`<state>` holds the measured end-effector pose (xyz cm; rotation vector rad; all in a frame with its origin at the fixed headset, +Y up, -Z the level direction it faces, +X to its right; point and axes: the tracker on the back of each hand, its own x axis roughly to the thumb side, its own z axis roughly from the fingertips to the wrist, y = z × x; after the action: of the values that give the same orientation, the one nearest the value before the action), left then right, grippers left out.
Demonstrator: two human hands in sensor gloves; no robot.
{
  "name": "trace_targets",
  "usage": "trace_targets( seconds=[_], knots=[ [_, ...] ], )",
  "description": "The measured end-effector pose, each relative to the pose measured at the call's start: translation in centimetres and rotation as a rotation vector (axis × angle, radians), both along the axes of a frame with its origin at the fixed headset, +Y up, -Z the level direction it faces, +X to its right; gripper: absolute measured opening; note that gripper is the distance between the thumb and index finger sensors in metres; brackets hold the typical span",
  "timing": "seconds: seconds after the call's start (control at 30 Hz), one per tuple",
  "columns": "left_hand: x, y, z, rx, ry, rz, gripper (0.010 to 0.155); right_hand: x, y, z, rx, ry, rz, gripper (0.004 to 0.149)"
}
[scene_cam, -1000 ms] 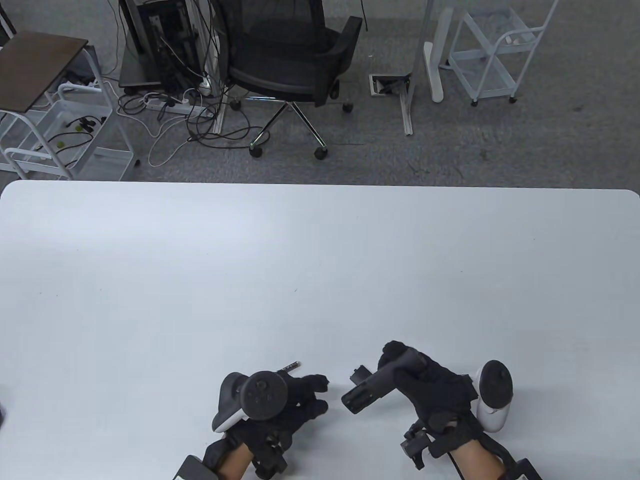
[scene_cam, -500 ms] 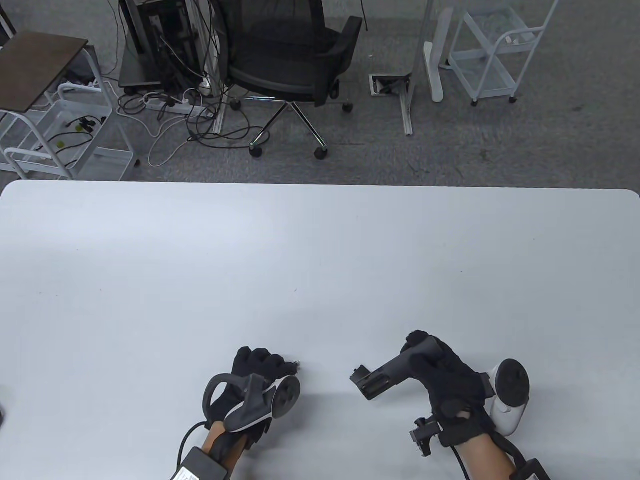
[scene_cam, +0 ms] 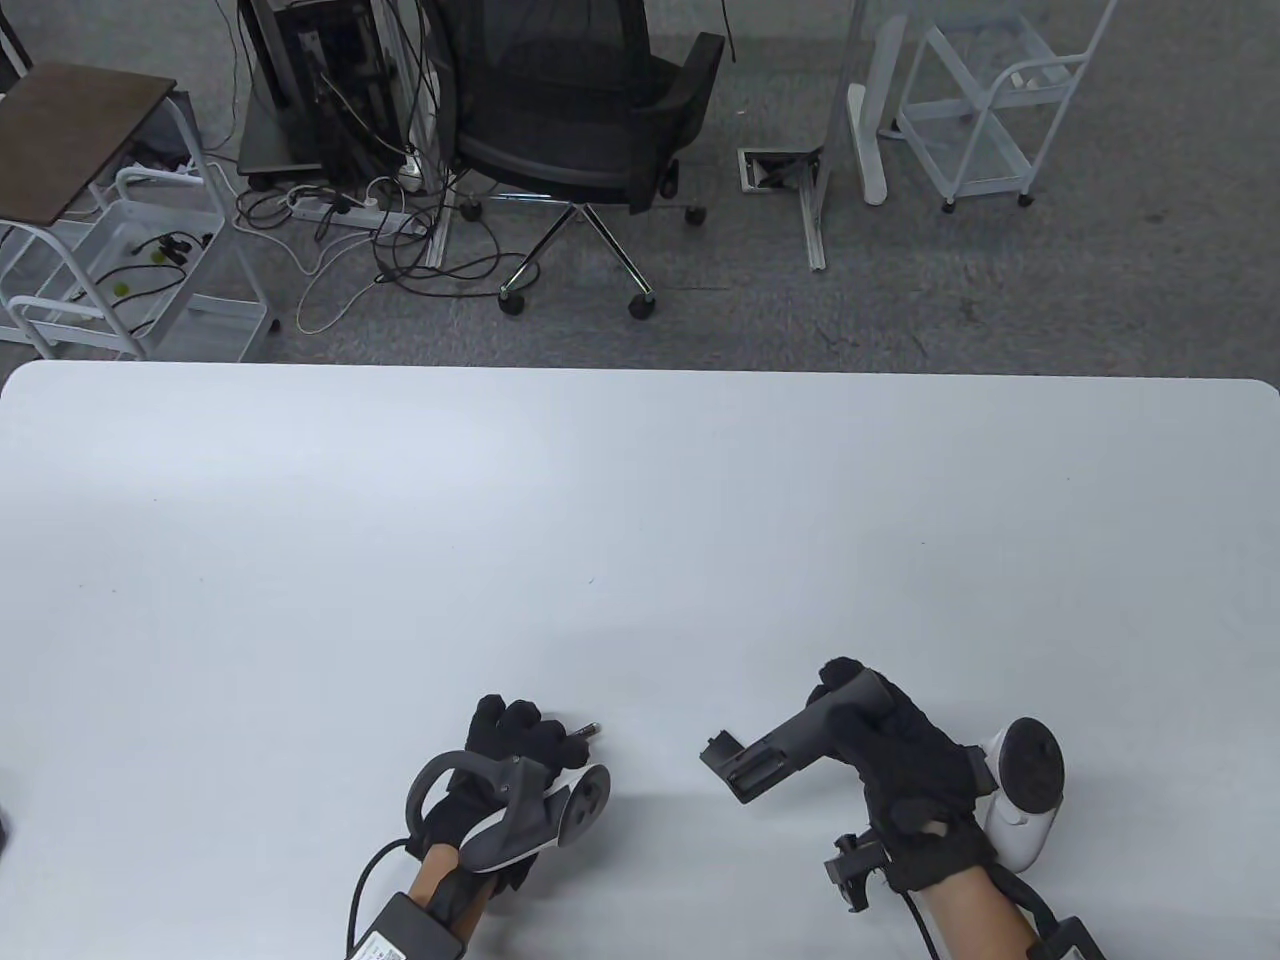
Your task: Fit batteries into remote control, then fit battery cover
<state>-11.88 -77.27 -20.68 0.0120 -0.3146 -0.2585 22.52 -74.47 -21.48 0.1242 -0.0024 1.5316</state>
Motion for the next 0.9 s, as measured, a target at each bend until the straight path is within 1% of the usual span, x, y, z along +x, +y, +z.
trace_targets(
  seconds=[0.13, 0.3, 0.4, 0.77, 0.9],
  knots=[
    [0.4, 0.1, 0.3, 0.028, -0.031, -0.009, 0.046, -0.1, 0.0, 0.0, -0.001, 0.012, -0.005, 0.062],
    [1.2, 0.0, 0.8, 0.068, -0.076, -0.066, 0.047, -0.1, 0.0, 0.0, -0.005, 0.021, -0.007, 0.062],
    [1.7, 0.0, 0.9, 0.078, -0.102, -0.072, 0.048, -0.1, -0.1, 0.0, -0.010, 0.032, -0.015, 0.062],
    [2.2, 0.1, 0.8, 0.086, -0.114, -0.108, 0.047, -0.3, -0.2, -0.1, -0.017, 0.048, -0.015, 0.062],
    [2.4, 0.3, 1.2, 0.103, -0.160, -0.098, 0.045, -0.3, -0.2, -0.1, -0.020, 0.051, -0.021, 0.062]
  ],
)
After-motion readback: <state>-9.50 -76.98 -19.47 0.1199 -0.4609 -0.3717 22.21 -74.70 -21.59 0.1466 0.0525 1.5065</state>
